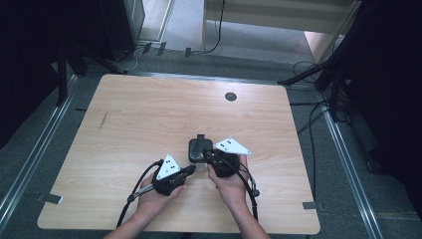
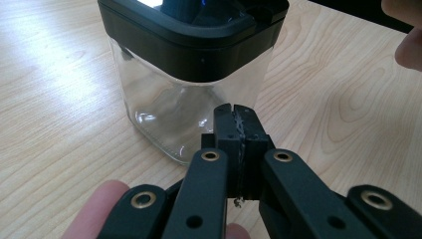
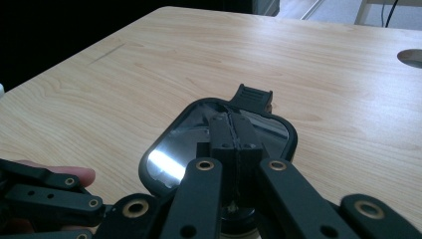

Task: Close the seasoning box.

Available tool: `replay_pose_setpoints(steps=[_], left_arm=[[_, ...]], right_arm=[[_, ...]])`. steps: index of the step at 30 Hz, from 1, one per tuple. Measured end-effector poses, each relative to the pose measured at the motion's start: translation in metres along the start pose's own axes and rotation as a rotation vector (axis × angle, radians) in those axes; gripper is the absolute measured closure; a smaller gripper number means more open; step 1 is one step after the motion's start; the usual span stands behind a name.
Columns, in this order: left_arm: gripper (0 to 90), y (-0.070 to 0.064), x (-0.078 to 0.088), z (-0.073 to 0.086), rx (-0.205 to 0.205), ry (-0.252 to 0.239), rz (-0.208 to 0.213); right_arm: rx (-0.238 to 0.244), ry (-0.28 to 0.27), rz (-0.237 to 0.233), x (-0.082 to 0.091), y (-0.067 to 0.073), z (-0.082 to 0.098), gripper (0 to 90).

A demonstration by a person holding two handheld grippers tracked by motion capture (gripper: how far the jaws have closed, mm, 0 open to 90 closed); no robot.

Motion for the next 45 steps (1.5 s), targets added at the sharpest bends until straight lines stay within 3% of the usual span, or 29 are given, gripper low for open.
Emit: replay_pose_setpoints(steps=[5,7,8,9,10,11,13,14,15,16,18,20,21,24,25,27,30,34,39,43,45], left_arm=[[90.0,0.000,0.003,-0.001,0.011,-0.012,0.012],[90.0,0.000,0.006,-0.002,0.019,-0.030,0.024],[90.0,0.000,0.009,-0.002,0.023,-0.035,0.034],[90.0,0.000,0.011,-0.002,0.027,-0.040,0.044],[86.0,-0.001,0.016,-0.001,0.039,-0.051,0.087],[78.1,-0.001,0.016,-0.001,0.039,-0.051,0.087],[58.2,0.004,0.020,-0.001,0.042,-0.069,0.105],[51.3,0.004,0.020,-0.001,0.042,-0.069,0.105],[51.3,0.006,0.021,-0.001,0.048,-0.066,0.093],[45.5,0.008,0.023,0.000,0.050,-0.064,0.087],[39.6,0.012,0.030,0.001,0.047,-0.066,0.074],[27.3,0.016,0.037,0.002,0.044,-0.060,0.063],[27.3,0.020,0.041,0.004,0.041,-0.056,0.049],[20.4,0.035,0.056,0.009,0.057,-0.046,0.005],[19.0,0.040,0.059,0.010,0.064,-0.047,-0.004],[19.0,0.052,0.068,0.014,0.082,-0.046,-0.026],[18.9,0.071,0.082,0.022,0.100,-0.048,-0.067],[19.1,0.098,0.102,0.032,0.144,-0.058,-0.122],[20.1,0.119,0.123,0.040,0.145,-0.065,-0.188],[20.1,0.130,0.140,0.047,0.166,-0.075,-0.217],[20.2,0.139,0.152,0.053,0.156,-0.075,-0.258]], right_arm=[[0.003,-0.014,0.010,0.004,-0.004,-0.003,90.0],[0.009,-0.042,0.011,0.009,-0.007,-0.006,77.7],[0.009,-0.042,0.011,0.009,-0.007,-0.006,77.7],[0.017,-0.063,0.009,0.011,-0.009,-0.009,63.8],[0.004,-0.096,-0.010,0.017,-0.011,-0.014,42.8],[-0.011,-0.096,-0.018,0.020,-0.013,-0.014,34.0],[-0.039,-0.097,-0.019,0.026,-0.020,-0.014,20.5],[-0.039,-0.097,-0.019,0.026,-0.020,-0.014,20.5],[-0.054,-0.099,-0.010,0.029,-0.025,-0.013,16.2],[-0.062,-0.103,0.001,0.032,-0.031,-0.012,13.7],[-0.074,-0.108,0.018,0.040,-0.042,-0.008,12.7],[-0.082,-0.123,0.050,0.053,-0.060,-0.001,12.7],[-0.082,-0.123,0.050,0.053,-0.060,-0.001,12.7],[-0.098,-0.130,0.070,0.065,-0.077,0.008,12.9],[-0.104,-0.119,0.096,0.072,-0.089,0.016,13.3],[-0.108,-0.114,0.105,0.075,-0.094,0.021,13.3],[-0.117,-0.087,0.152,0.086,-0.114,0.039,13.4],[-0.128,-0.079,0.179,0.095,-0.126,0.049,13.6],[-0.136,-0.057,0.222,0.111,-0.145,0.067,13.8],[-0.142,-0.043,0.246,0.118,-0.154,0.078,13.8],[-0.142,-0.035,0.268,0.127,-0.163,0.087,13.8]])
Point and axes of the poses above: each handheld gripper's, and its own axes: x roughly backward along the jaws, z roughly out of its underside, y roughly to its left, the point moved 10 cm from there along -x, roughly forward along the jaws, and after that the axes turned 1 degree about x, right-handed, at the moved point
